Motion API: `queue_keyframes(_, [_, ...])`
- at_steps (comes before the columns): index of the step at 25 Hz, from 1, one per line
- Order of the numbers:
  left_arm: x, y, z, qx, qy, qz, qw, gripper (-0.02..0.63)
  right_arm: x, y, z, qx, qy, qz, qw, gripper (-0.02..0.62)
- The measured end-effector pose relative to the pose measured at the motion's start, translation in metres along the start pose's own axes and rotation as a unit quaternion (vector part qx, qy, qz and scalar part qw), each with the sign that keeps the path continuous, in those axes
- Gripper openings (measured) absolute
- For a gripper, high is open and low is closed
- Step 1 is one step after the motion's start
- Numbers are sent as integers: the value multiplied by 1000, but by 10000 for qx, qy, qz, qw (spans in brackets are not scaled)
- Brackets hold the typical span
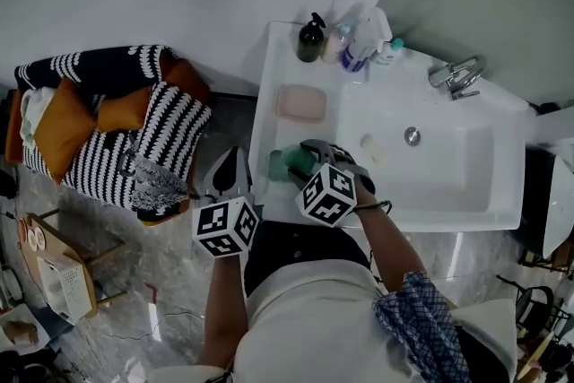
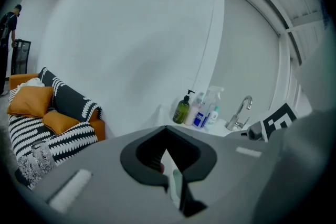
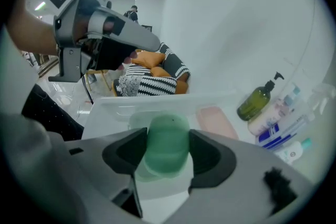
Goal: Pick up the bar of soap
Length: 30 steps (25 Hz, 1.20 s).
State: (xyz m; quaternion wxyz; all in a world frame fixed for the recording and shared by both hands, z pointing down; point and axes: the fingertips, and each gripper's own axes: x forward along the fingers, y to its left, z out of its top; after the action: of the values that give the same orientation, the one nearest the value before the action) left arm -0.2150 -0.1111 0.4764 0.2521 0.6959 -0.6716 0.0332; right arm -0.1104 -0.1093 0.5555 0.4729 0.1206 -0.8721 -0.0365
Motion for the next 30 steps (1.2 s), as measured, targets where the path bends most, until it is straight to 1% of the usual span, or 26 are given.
queue_keyframes(4, [5, -14, -1, 120, 56, -173, 9998, 8, -12, -6, -9, 285, -46, -170, 9994, 250])
queue_keyframes(9, [16, -37, -4, 315, 151, -479, 9982, 8, -27, -18, -36, 713, 50, -426, 9965, 250])
queue_keyframes(17, [33, -86, -10, 594, 299, -1021, 9926, 8, -59, -38, -87, 1425, 156, -861, 9859, 250])
queue_keyframes(22, [43, -117, -19, 786, 447, -1345, 9868, 8, -74, -42, -122, 1714, 337, -1058, 9789, 250])
queue_keyframes(26, [50, -144, -28, 1081, 595, -1652, 9785, 8, -82, -44, -150, 2001, 431, -1151, 9720, 250])
queue_keyframes(30, [57, -168, -36, 1239, 725, -1902, 9712, 8, -89, -45, -174, 2299, 510, -1231, 9641, 250])
